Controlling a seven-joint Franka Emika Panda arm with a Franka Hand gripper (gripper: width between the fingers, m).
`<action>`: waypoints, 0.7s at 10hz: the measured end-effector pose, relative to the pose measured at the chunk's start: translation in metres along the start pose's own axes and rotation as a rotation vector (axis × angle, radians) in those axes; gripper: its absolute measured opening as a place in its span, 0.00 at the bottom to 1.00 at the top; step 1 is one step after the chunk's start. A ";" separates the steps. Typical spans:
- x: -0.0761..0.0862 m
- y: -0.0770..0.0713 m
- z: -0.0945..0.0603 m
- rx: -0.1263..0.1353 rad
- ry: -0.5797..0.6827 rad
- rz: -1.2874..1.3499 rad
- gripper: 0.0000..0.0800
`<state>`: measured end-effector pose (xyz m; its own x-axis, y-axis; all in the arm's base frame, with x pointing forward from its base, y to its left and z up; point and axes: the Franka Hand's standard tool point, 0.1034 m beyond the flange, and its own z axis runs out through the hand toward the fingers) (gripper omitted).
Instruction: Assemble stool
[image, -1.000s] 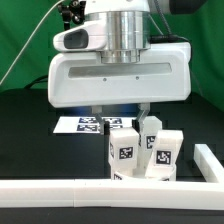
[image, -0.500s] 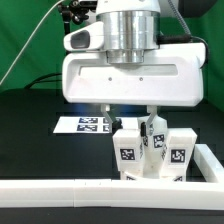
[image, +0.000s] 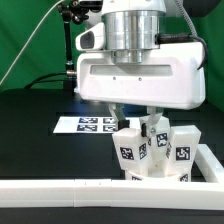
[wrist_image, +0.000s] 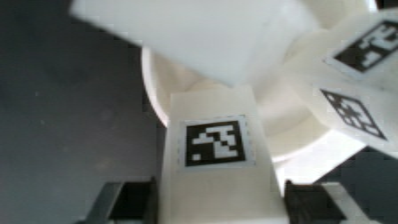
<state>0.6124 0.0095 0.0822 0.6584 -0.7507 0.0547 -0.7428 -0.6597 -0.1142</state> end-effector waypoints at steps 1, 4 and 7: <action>0.000 0.000 0.000 0.000 0.000 0.059 0.43; -0.002 -0.001 0.000 0.009 -0.015 0.351 0.43; -0.015 -0.012 0.001 0.021 -0.033 0.655 0.43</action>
Offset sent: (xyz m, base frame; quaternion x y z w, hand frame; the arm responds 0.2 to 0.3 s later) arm 0.0028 0.0017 -0.0044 0.0107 -0.0201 0.2949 0.9553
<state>0.6118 0.0290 0.0822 0.0743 -0.9952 -0.0629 -0.9890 -0.0655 -0.1328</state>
